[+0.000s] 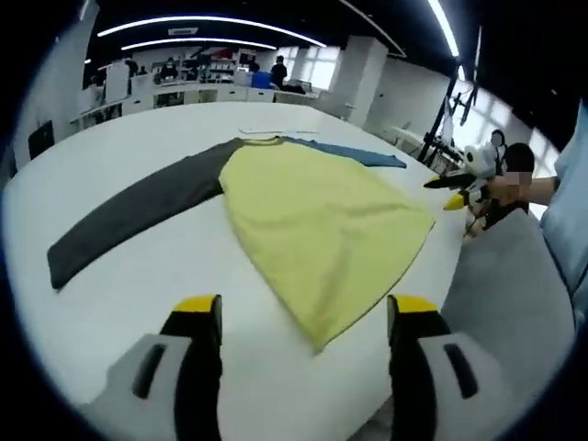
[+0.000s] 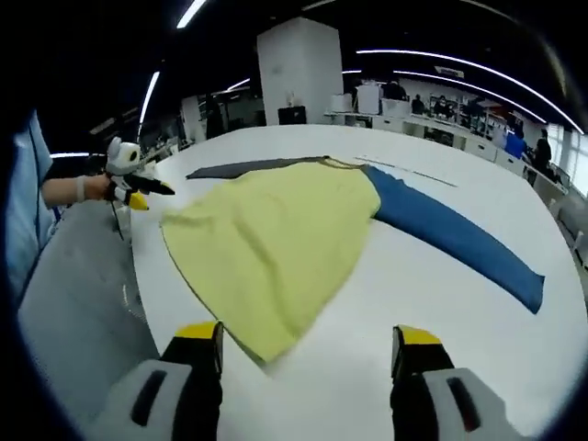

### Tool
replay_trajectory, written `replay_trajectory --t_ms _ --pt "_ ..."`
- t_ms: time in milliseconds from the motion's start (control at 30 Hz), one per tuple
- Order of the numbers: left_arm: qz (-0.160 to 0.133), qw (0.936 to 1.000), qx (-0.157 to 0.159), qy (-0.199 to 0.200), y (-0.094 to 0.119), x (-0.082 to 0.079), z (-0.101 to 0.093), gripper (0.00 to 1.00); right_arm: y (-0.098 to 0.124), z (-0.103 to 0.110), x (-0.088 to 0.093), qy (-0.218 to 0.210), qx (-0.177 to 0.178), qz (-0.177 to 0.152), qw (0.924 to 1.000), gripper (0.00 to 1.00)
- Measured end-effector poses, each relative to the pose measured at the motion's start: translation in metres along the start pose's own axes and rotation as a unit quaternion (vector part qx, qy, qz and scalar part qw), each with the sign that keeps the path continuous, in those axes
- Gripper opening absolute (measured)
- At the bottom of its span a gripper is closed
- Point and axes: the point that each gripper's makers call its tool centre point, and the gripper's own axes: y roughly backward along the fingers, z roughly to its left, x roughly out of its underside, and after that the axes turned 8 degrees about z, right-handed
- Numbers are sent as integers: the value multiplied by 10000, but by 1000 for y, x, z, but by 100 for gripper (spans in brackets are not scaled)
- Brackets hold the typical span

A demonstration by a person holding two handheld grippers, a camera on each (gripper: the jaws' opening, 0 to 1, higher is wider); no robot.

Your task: Fold the garment on the visible template until the final outline fits inside the template.

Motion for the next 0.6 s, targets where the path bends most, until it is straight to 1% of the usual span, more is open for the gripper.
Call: replay_trajectory --t_ms 33,100,133,200,233,267,300,367,467,600 --pt "-26 10000 -17 -41 1 -2 1 80 1 -3 -4 -30 36 -100 9999 83" --pt "-80 9999 -70 -107 3 -7 4 87 4 -6 -8 -80 53 -150 9998 88" --pt "-159 9997 -124 -152 5 -11 7 91 5 -8 -10 -77 81 -174 9998 91" --pt "-202 9995 -214 -130 7 -15 11 99 6 -11 -12 -69 134 -204 9997 97" --pt "-230 9991 -310 -159 9 -16 15 99 6 -14 -13 -57 199 -224 9995 100" --pt "-280 9988 -334 -209 11 -18 16 99 7 -17 -13 -43 277 -213 9994 100" --pt "-308 9988 -330 -209 13 -19 17 99 7 -16 -13 -43 236 -177 9996 100" --pt "-431 9984 -320 -197 16 -23 18 99 8 -18 -12 -47 265 -174 9995 100" --pt "-468 9981 -348 -195 19 -25 18 99 10 -18 -10 -51 300 -153 9994 100" --pt "-627 9971 -396 -153 23 -32 22 99 13 -21 -8 -115 331 -117 9993 100"
